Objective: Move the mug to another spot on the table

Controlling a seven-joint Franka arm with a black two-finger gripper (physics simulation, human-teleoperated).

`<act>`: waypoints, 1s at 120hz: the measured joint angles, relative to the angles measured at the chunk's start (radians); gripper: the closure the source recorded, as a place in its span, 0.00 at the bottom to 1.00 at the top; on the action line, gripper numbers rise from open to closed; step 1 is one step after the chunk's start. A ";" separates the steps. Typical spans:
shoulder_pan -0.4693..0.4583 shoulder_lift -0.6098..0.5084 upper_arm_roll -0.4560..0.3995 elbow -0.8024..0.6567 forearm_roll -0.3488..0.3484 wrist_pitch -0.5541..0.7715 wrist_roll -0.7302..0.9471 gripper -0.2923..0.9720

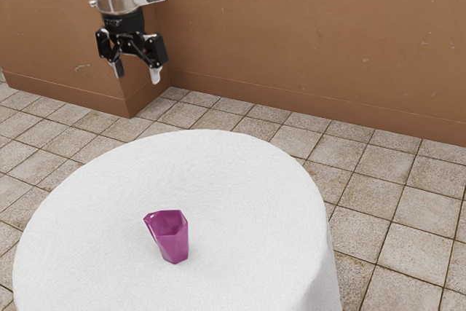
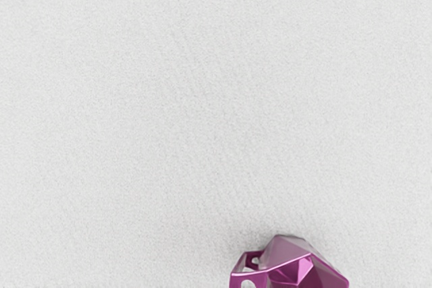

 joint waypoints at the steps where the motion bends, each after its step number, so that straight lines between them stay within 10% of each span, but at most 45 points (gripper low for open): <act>1: 0.000 0.001 0.000 0.000 0.000 0.000 0.000 0.23; 30: -0.002 -0.051 0.005 -0.017 -0.003 -0.024 -0.035 0.23; 71: -0.003 -0.372 0.026 -0.534 -0.016 0.125 -0.527 0.23; 120: -0.002 -0.408 0.063 -0.849 -0.029 0.444 -0.983 0.23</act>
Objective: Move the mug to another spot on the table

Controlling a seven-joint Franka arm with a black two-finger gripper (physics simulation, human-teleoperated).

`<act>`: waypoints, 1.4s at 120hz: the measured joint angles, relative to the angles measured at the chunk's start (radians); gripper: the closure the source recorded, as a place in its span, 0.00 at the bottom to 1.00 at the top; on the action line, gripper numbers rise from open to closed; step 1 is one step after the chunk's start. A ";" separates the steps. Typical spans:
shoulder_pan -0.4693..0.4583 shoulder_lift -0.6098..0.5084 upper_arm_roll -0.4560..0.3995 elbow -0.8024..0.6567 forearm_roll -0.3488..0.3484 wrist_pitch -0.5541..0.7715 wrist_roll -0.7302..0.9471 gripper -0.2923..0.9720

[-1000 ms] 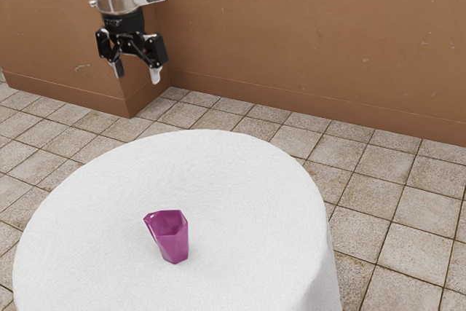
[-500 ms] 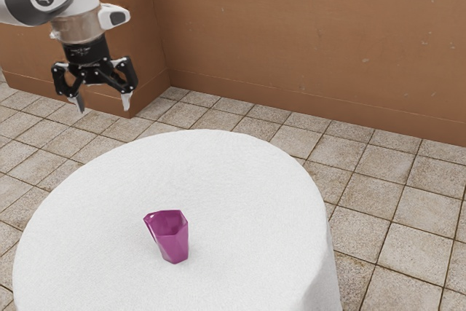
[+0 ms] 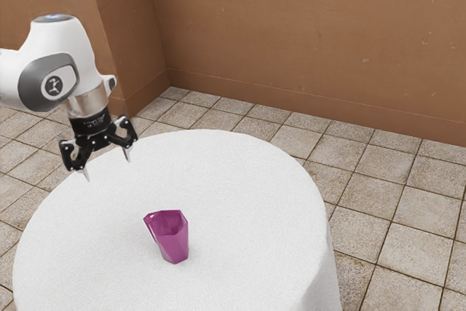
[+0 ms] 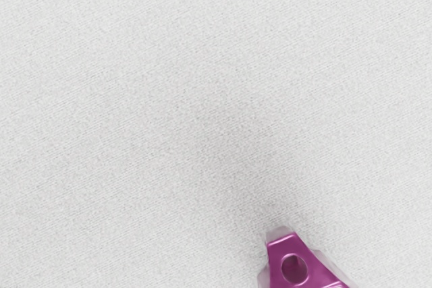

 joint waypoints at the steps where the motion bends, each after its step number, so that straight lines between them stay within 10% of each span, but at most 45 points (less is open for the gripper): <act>1: 0.000 0.003 0.002 -0.003 -0.001 0.006 -0.006 0.23; 70: 0.001 0.189 0.010 -0.109 -0.114 0.286 -0.273 0.23; 168: -0.002 0.351 -0.006 -0.084 -0.301 0.386 -0.212 0.23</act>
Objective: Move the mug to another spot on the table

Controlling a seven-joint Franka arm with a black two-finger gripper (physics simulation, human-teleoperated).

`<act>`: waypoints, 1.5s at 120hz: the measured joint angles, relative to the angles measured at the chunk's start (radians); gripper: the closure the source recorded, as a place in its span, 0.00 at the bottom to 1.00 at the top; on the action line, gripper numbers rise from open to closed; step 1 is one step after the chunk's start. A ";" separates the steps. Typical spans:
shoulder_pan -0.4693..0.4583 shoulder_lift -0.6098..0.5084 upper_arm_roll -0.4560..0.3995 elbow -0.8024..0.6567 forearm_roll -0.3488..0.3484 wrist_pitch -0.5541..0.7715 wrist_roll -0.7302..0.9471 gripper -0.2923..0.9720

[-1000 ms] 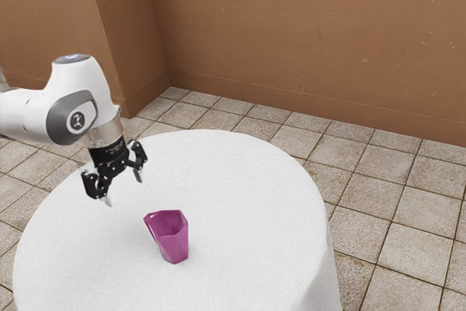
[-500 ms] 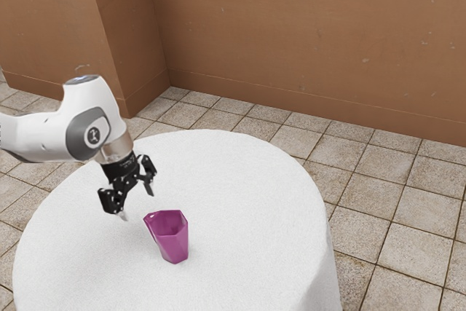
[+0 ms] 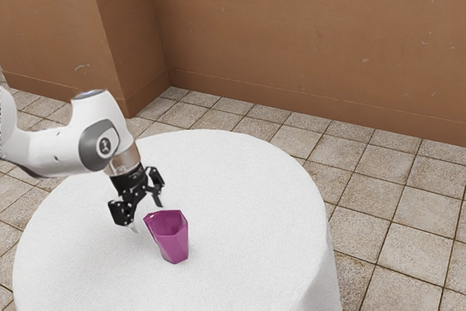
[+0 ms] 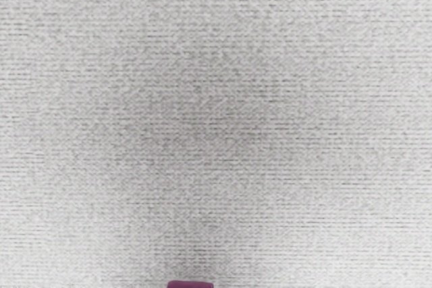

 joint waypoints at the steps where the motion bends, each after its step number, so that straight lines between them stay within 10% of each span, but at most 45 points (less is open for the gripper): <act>1: 0.000 0.002 0.000 0.000 -0.002 0.000 0.000 0.23; 68: 0.000 0.040 -0.015 0.006 -0.048 0.009 0.027 0.33; 133: 0.004 0.055 -0.020 0.005 -0.053 0.013 0.063 0.72; 180: 0.001 0.032 -0.016 -0.002 -0.249 -0.003 0.176 0.81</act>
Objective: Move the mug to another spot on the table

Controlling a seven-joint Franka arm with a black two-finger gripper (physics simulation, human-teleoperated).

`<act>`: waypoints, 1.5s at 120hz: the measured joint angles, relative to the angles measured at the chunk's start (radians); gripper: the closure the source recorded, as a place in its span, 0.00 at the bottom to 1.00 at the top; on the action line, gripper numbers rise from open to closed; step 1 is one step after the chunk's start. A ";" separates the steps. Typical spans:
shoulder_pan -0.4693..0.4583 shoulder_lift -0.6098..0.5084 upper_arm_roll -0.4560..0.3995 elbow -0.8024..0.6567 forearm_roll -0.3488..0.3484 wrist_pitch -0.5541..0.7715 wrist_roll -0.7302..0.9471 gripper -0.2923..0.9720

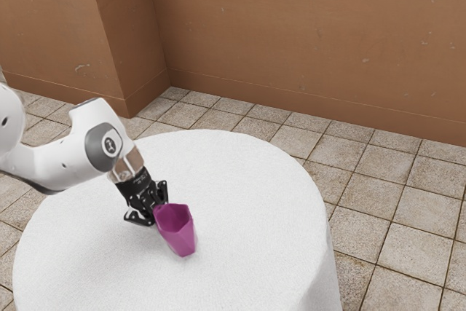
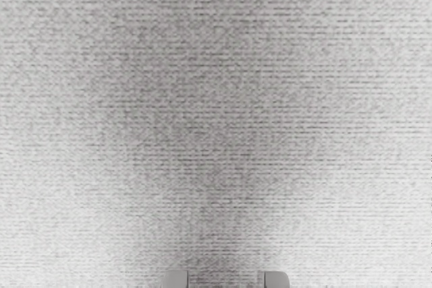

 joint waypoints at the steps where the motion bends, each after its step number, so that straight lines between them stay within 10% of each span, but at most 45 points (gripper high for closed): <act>1: 0.000 0.000 0.001 0.000 -0.003 0.000 0.003 0.81; 180: 0.013 0.153 0.217 0.144 -0.158 -0.104 0.275 0.85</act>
